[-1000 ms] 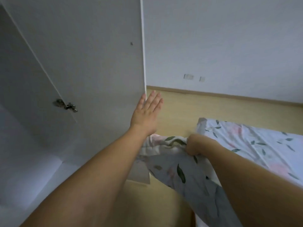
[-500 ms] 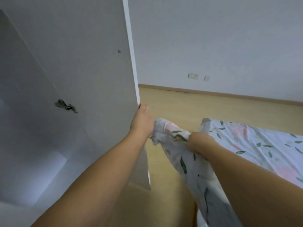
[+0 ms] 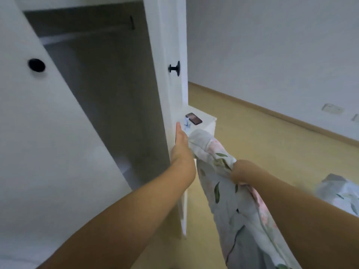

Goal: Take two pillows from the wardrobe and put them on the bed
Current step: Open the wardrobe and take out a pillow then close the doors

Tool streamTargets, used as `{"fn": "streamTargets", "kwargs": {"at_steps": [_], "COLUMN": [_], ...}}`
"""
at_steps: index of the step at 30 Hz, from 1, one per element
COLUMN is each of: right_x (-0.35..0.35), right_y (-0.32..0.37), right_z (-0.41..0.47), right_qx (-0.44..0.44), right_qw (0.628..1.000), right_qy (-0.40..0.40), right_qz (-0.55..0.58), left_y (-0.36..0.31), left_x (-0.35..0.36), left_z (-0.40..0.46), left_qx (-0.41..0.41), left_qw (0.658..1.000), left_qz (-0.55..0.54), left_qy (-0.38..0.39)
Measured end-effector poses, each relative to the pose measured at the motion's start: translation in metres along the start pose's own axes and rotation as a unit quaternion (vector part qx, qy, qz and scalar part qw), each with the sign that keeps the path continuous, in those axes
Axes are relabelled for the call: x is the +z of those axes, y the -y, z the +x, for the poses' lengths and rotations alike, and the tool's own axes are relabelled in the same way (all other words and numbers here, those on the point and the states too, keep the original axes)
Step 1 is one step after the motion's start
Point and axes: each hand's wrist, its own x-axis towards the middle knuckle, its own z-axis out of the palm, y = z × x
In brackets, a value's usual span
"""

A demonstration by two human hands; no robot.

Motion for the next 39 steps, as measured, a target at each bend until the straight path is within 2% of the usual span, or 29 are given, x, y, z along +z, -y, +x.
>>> {"fn": "streamTargets", "kwargs": {"at_steps": [4,7,10,16,29,36,39], "right_x": [-0.001,-0.001,-0.001,0.003,0.014,0.02,0.024], "right_y": [0.054,0.092,0.115,0.147,0.189,0.179,0.15], "right_z": [-0.002,0.0,0.0,0.005,0.015,0.011,0.005], "right_qx": [-0.065,-0.088,-0.093,-0.073,-0.031,-0.012,0.004], "right_qw": [0.997,0.994,0.993,0.993,0.995,0.995,0.994], "right_qy": [0.031,0.044,0.062,0.09,0.096,0.098,0.092], "right_qz": [-0.035,-0.039,-0.031,-0.021,0.001,0.032,0.052], "left_y": [0.015,0.022,0.027,0.034,0.068,0.067,0.058], "left_x": [0.062,0.095,0.125,0.154,0.218,0.192,0.167], "left_z": [-0.009,-0.009,-0.005,0.003,0.02,0.02,0.034], "left_qx": [-0.065,-0.139,-0.156,-0.123,-0.1,-0.083,-0.01], "left_qw": [0.995,0.974,0.969,0.977,0.977,0.971,0.947], "left_qz": [-0.071,-0.163,-0.173,-0.155,-0.186,-0.22,-0.309], "left_qy": [0.025,0.069,0.082,0.084,-0.034,-0.032,-0.084]}}
